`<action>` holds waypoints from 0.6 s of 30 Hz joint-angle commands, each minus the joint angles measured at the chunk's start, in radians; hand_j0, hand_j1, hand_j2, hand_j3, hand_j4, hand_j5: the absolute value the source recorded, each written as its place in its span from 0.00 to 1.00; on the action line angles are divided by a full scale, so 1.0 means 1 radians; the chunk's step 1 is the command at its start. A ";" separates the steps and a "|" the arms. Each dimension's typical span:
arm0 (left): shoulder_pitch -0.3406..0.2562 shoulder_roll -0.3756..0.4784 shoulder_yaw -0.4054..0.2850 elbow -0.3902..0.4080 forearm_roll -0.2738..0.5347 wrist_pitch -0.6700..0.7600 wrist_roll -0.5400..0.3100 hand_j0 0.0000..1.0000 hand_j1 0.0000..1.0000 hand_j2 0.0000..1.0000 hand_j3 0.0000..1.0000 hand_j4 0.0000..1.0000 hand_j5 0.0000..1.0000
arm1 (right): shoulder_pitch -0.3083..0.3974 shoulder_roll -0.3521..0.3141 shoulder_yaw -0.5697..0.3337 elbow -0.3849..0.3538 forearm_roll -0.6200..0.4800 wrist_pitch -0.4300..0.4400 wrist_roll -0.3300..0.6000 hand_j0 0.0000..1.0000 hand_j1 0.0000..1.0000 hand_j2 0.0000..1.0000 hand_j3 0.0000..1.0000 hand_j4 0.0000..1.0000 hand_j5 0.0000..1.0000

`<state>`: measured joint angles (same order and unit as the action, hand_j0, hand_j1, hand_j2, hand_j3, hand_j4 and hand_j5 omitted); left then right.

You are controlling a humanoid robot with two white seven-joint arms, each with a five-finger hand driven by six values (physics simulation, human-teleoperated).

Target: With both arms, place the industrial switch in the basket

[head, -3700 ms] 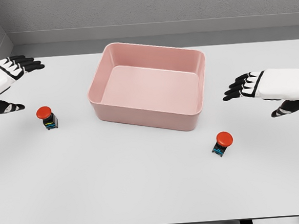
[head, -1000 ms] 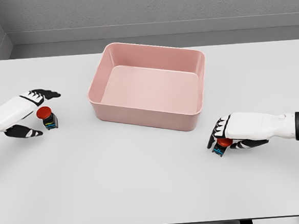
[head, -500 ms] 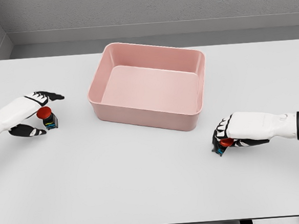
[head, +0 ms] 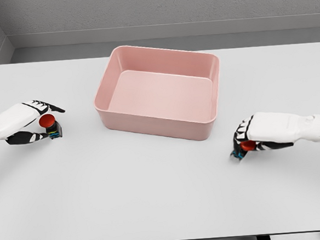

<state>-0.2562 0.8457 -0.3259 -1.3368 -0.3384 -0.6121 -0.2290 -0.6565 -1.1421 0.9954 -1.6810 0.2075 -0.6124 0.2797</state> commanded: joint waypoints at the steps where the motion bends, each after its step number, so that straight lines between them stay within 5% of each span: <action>1: 0.000 0.001 0.001 0.002 0.006 0.001 0.000 0.77 0.77 0.77 0.77 0.77 0.77 | 0.000 -0.010 -0.020 0.000 -0.010 0.002 -0.001 0.49 0.49 0.49 0.49 0.49 0.49; 10: 0.002 -0.011 -0.004 0.002 -0.001 0.001 0.000 0.76 0.76 0.76 0.76 0.76 0.76 | -0.006 -0.033 -0.092 0.014 -0.013 0.002 0.001 0.49 0.49 0.49 0.49 0.49 0.49; 18: 0.008 -0.011 -0.005 0.002 -0.001 0.001 -0.001 0.64 0.64 0.64 0.64 0.64 0.64 | -0.077 -0.016 -0.092 0.032 -0.013 0.002 0.004 0.49 0.49 0.49 0.49 0.49 0.49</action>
<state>-0.2485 0.8335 -0.3317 -1.3342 -0.3459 -0.6121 -0.2299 -0.7379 -1.1614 0.9054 -1.6509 0.2014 -0.6123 0.2831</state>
